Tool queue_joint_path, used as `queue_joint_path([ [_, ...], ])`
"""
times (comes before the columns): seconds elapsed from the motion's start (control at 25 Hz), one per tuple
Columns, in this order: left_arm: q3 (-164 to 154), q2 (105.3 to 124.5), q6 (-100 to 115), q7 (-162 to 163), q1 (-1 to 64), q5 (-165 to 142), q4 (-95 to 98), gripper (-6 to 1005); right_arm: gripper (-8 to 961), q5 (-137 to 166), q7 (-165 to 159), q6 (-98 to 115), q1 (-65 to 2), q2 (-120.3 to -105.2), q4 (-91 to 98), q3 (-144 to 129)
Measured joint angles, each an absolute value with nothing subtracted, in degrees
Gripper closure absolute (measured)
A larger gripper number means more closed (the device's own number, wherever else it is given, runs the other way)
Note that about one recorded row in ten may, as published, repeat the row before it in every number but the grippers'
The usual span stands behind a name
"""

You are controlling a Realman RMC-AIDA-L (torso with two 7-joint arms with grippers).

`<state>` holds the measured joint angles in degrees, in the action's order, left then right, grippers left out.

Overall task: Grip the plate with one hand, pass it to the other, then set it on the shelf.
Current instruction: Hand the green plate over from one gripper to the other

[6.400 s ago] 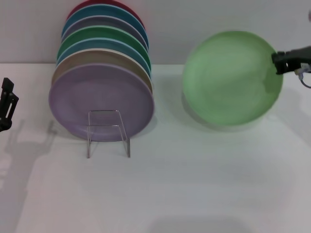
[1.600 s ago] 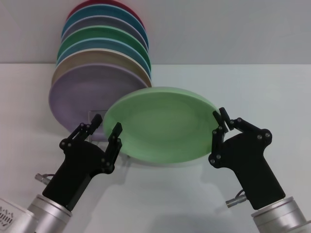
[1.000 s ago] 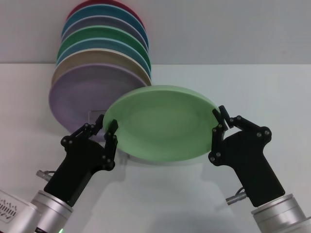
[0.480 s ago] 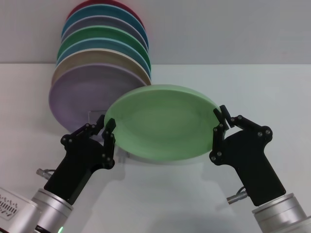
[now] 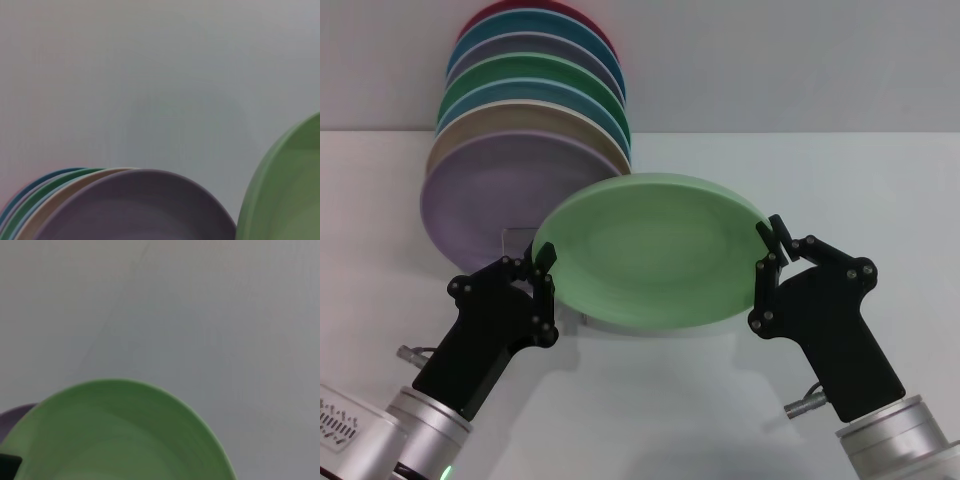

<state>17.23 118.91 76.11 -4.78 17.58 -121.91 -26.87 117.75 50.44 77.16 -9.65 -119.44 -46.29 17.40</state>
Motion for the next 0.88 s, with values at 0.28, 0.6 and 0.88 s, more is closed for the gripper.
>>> queue_joint_path([
  [0.28, 17.34, 118.92, 76.11, -4.75, 17.58, -121.72, -26.88, 955, 936, 117.75, 50.48, 76.95, -9.75, -119.44, -46.23, 17.39],
  [0.6, 17.59, 118.92, 76.39, -4.74, 17.27, -121.76, -26.81, 957, 935, 118.13, 50.53, 76.82, -10.58, -119.37, -45.36, 16.95],
  [0.88, 19.11, 118.91, 76.47, -4.74, 16.88, -121.75, -26.81, 958, 828, 118.19, 50.56, 76.81, -10.57, -119.28, -45.33, 16.66],
])
